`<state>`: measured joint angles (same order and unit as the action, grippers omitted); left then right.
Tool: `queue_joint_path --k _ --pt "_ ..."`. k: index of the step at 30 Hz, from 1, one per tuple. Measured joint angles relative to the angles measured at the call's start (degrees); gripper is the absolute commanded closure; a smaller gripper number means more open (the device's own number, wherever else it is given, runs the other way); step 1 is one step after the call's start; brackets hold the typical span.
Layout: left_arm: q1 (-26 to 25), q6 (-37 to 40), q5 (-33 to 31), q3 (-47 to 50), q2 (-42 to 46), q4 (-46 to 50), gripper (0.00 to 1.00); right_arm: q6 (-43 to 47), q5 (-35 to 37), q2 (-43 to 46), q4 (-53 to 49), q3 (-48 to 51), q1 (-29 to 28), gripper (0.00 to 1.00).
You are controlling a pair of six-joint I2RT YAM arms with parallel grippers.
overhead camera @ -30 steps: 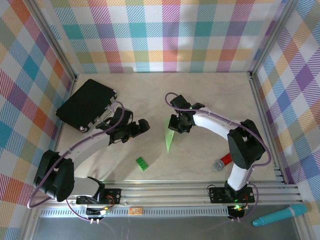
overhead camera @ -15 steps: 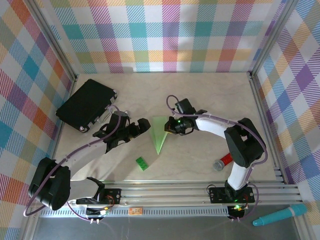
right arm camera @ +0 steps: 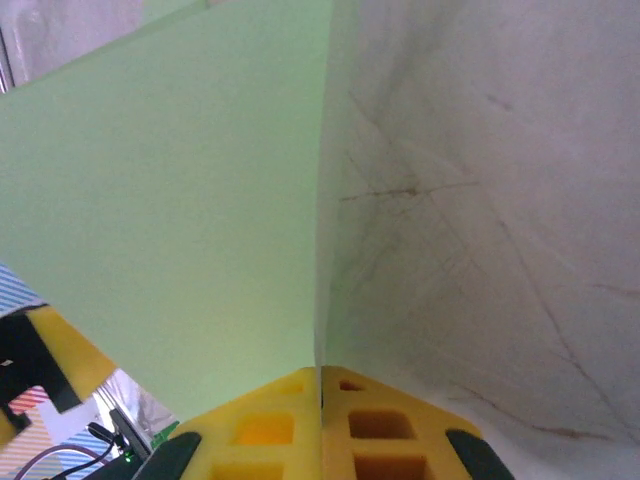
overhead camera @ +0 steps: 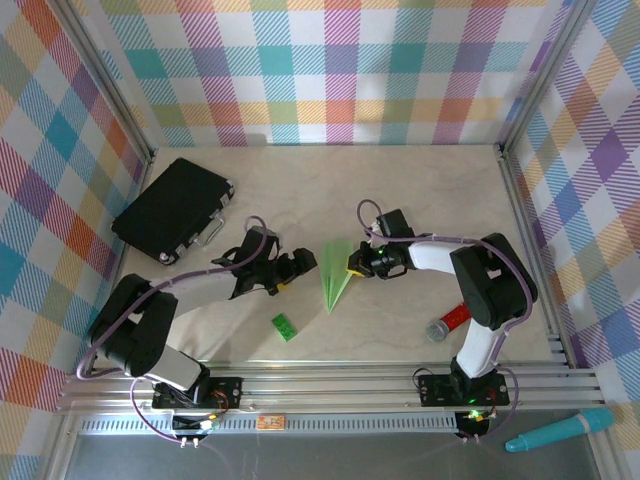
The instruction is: Fold a paper plane with a square sheet of paper (pick it up from the middle)
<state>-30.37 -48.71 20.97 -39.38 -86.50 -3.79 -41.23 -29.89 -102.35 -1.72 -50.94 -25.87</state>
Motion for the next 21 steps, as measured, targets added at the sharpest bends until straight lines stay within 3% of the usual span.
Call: queue_joint_path --k 6,12,21 --pt "-2.3 -2.2 2.5 -2.2 -5.4 -3.1 0.24 0.1 -1.1 0.0 1.7 0.4 0.6 0.95" --pt "-2.9 -2.3 2.2 -5.7 -8.5 -3.1 0.47 0.1 -1.8 -0.1 2.4 0.7 0.8 0.95" --pt "-2.9 2.7 0.7 -14.2 -14.3 2.7 0.67 0.1 -2.4 -0.7 3.1 0.7 0.9 0.95"
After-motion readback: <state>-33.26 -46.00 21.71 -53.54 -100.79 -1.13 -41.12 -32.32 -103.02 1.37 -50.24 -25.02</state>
